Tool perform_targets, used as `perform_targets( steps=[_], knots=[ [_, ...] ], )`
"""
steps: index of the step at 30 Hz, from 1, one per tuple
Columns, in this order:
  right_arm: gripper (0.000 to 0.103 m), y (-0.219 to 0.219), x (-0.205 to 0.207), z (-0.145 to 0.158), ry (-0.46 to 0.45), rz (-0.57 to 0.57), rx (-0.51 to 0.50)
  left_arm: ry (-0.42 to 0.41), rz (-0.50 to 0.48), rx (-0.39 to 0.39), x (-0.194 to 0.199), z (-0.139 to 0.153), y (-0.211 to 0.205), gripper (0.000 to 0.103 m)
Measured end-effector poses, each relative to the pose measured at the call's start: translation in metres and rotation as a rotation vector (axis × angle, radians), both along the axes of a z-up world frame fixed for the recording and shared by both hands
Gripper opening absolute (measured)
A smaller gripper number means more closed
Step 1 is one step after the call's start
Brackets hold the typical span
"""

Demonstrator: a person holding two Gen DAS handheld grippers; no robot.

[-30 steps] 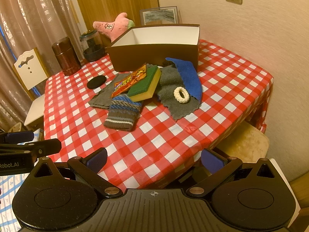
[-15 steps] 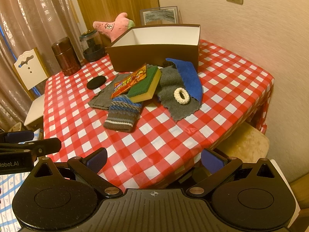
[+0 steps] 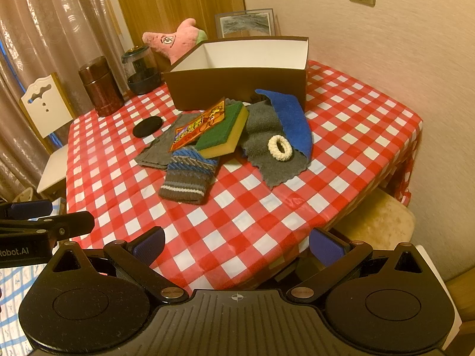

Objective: Organize soft objects

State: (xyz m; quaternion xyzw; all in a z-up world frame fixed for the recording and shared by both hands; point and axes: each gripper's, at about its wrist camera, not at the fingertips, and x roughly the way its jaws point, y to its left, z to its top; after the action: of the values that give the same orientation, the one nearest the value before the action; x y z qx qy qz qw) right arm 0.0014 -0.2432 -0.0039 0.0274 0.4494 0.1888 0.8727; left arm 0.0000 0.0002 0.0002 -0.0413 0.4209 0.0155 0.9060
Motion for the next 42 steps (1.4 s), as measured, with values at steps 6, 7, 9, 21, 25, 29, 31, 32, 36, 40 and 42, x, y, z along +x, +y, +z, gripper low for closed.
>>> perform_targets(
  steps=[6,7,9,21,25,29,31,32,36,40,42],
  knots=[
    [0.103,0.001,0.001,0.0,0.0,0.0,0.0,0.0,0.0,0.0,0.0,0.0,0.0,0.085],
    [0.103,0.001,0.001,0.0,0.0,0.0,0.0,0.0,0.0,0.0,0.0,0.0,0.0,0.085],
    [0.103,0.001,0.001,0.0,0.0,0.0,0.0,0.0,0.0,-0.001,0.0,0.0,0.0,0.085],
    [0.103,0.003,0.002,0.0,0.002,-0.001,-0.001,0.001,0.0,-0.002,0.0,0.0,0.0,0.085],
    [0.103,0.004,0.003,0.0,0.001,-0.001,0.0,0.001,-0.002,-0.002,0.0,0.0,0.0,0.085],
    [0.103,0.005,0.003,-0.001,0.002,-0.002,-0.001,0.001,-0.002,-0.002,0.0,0.0,0.0,0.085],
    [0.103,0.006,0.003,-0.001,0.001,-0.002,0.001,0.001,-0.001,-0.002,0.0,0.0,0.0,0.085],
    [0.103,0.006,0.004,-0.002,0.002,-0.004,0.001,0.0,-0.001,-0.002,0.0,0.0,0.0,0.085],
    [0.103,0.007,0.005,-0.003,0.001,-0.012,0.004,-0.002,-0.005,0.004,0.004,0.0,-0.003,0.085],
    [0.103,0.01,0.006,-0.006,-0.013,-0.027,0.006,0.0,-0.017,0.01,0.011,-0.012,0.012,0.085],
    [0.103,0.013,0.003,-0.005,-0.025,-0.027,0.003,-0.011,-0.027,0.016,0.009,-0.013,0.015,0.085]
  ],
)
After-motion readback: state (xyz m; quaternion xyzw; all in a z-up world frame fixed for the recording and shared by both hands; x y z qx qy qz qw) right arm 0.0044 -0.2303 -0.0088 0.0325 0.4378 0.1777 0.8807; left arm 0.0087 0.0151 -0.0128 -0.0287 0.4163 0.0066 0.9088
